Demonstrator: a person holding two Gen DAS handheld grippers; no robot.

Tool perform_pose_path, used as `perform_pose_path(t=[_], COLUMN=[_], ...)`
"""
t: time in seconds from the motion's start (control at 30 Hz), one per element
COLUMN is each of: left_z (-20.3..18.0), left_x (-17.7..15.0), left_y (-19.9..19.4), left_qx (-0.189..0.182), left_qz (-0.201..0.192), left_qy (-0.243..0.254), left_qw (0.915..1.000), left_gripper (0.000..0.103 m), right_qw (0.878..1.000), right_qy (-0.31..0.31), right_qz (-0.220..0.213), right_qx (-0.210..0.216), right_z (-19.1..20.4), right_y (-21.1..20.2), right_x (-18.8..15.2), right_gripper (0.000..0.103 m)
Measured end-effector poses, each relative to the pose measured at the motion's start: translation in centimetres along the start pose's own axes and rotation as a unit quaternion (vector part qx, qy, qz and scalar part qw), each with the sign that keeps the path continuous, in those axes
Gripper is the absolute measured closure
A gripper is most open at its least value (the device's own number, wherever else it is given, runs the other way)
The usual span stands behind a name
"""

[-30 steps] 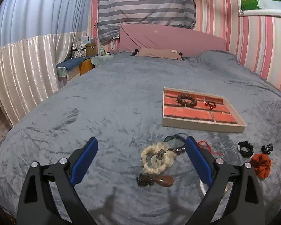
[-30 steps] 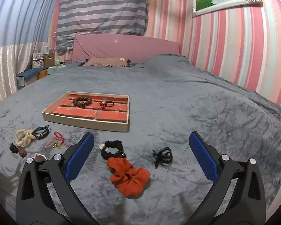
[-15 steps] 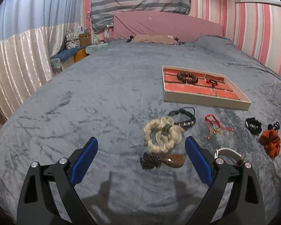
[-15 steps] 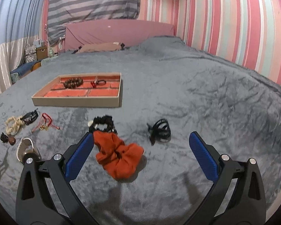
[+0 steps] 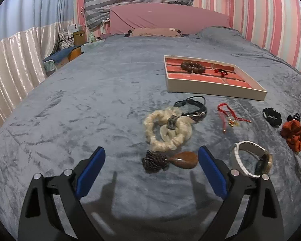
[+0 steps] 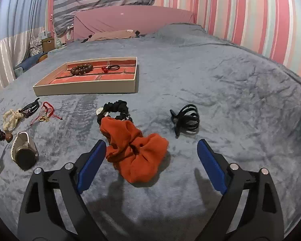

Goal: Organize jewelry
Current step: 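Grasp the black braided pendant with left tool while right grasps the orange scrunchie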

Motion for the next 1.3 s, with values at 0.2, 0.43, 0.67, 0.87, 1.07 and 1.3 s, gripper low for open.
perform_pose_path(t=[0.2,0.43,0.67,0.87,1.07,1.3], left_z=[1.2,1.0,1.1,0.7,0.3,-0.1], left_x=[-0.3,-1.2,-1.6,-1.7,-1.5,-1.1], left_y=[1.3,2.8,3.8,4.2,4.5,5.0], left_qx=[0.006,-0.015,-0.036,-0.053,-0.073,-0.090], left_qz=[0.013,0.041,0.059,0.064,0.064,0.067], left_qy=[-0.009,-0.013,-0.026,-0.022,-0.020,-0.013], left_qw=[0.9998,0.9989,0.9973,0.9963,0.9951,0.9936], left_gripper=[0.014,0.031,0.039,0.048,0.056,0.061], right_qw=[1.000,0.999,0.997,0.997,0.996,0.995], right_qy=[0.001,0.006,-0.002,-0.001,-0.001,0.003], right_qz=[0.023,0.049,0.065,0.072,0.076,0.078], right_qx=[0.004,0.018,0.031,0.040,0.050,0.061], right_z=[0.1,0.6,1.4,1.6,2.0,2.1], right_y=[1.3,2.7,3.5,3.8,4.1,4.3], right_x=[-0.4,-0.9,-1.5,-1.6,-1.5,-1.5], right_gripper=[0.020,0.026,0.043,0.049,0.058,0.067])
Point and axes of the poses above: each gripper's, at about its wrist camera, not at the fingertips, and y roughly the way its jaws point, z to its left, x to its top, the point moved 9 cm from there along y, roughly the way its jaws point, and after that the axes turned 4 degrees about y, right-handed, at the moved point
